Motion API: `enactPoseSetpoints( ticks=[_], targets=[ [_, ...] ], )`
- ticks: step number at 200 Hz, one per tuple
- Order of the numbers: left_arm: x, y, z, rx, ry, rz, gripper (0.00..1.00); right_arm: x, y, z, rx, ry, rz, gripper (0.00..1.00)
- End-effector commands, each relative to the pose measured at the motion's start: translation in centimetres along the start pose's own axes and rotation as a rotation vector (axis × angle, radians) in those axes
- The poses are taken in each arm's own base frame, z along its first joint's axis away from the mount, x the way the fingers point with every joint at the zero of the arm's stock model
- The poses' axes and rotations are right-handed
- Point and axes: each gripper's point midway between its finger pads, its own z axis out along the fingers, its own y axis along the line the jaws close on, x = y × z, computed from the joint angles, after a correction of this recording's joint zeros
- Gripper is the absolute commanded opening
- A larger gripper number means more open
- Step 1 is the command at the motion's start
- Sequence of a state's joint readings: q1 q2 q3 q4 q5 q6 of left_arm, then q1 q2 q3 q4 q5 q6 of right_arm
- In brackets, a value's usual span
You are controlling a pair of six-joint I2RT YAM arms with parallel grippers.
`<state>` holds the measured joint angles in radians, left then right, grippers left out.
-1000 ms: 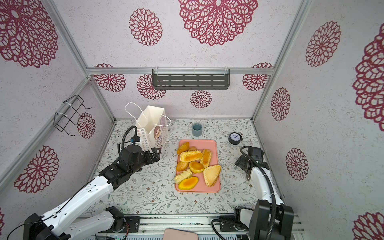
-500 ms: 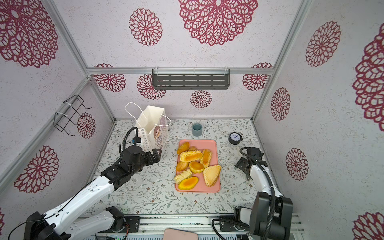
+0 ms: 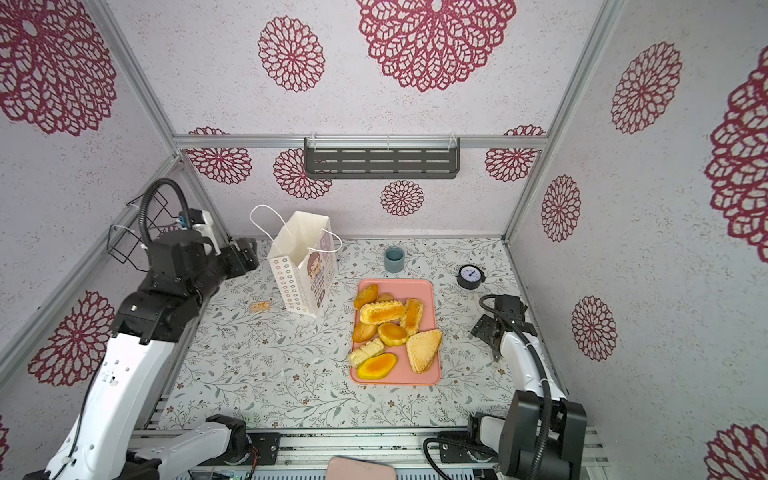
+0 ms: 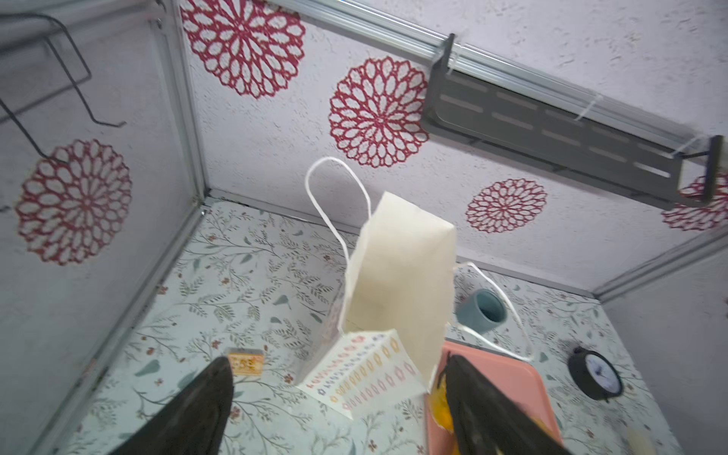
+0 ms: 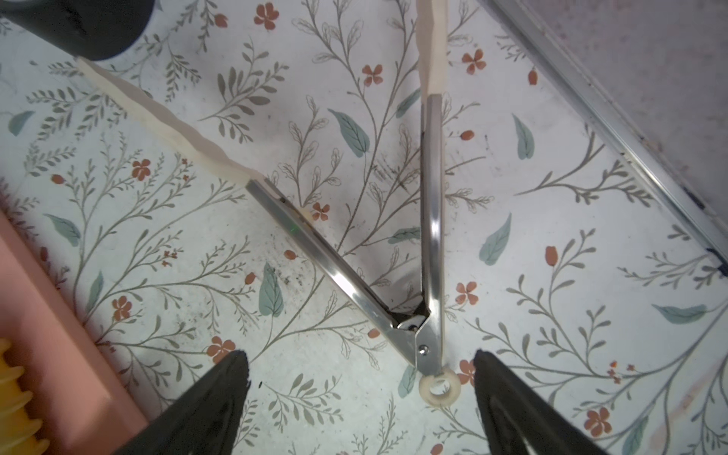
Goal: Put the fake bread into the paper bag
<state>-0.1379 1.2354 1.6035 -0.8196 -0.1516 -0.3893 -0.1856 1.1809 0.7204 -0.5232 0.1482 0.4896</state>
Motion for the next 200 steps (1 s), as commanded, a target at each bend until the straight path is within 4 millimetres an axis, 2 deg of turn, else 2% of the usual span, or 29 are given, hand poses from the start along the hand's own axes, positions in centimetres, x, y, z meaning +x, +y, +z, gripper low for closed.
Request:
enactPoseSetpoints(
  ticks=[1, 26, 52, 93, 125, 157, 164, 200],
  targets=[
    [4.8, 0.0, 4.9, 0.062, 0.300, 0.088, 0.84, -0.5, 0.4, -1.2, -0.035, -0.022, -0.006, 0.92],
    [4.7, -1.0, 8.4, 0.106, 0.366, 0.095, 0.85, -0.7, 0.7, -1.7, -0.057, -0.031, -0.008, 0.92],
    [4.6, -0.9, 11.6, 0.079, 0.384, 0.100, 0.86, -0.6, 0.9, -2.2, -0.079, -0.044, -0.012, 0.92],
    [6.0, -1.9, 15.6, 0.093, 0.441, 0.103, 0.79, -0.5, 1.1, -2.4, -0.099, -0.050, -0.016, 0.92],
    [6.9, -3.3, 16.8, 0.068, 0.465, 0.178, 0.68, -0.6, 1.2, -2.0, -0.104, -0.051, -0.012, 0.90],
    [7.5, -3.5, 17.5, 0.033, 0.492, 0.211, 0.58, -0.8, 1.7, -1.8, -0.120, -0.055, -0.006, 0.89],
    [8.9, -3.2, 18.8, 0.018, 0.529, 0.215, 0.55, -0.9, 1.8, -1.8, -0.123, -0.057, -0.006, 0.88],
    [9.1, -3.2, 18.7, 0.013, 0.535, 0.205, 0.29, -1.3, 1.8, -1.8, -0.122, -0.070, -0.004, 0.87]
  ],
)
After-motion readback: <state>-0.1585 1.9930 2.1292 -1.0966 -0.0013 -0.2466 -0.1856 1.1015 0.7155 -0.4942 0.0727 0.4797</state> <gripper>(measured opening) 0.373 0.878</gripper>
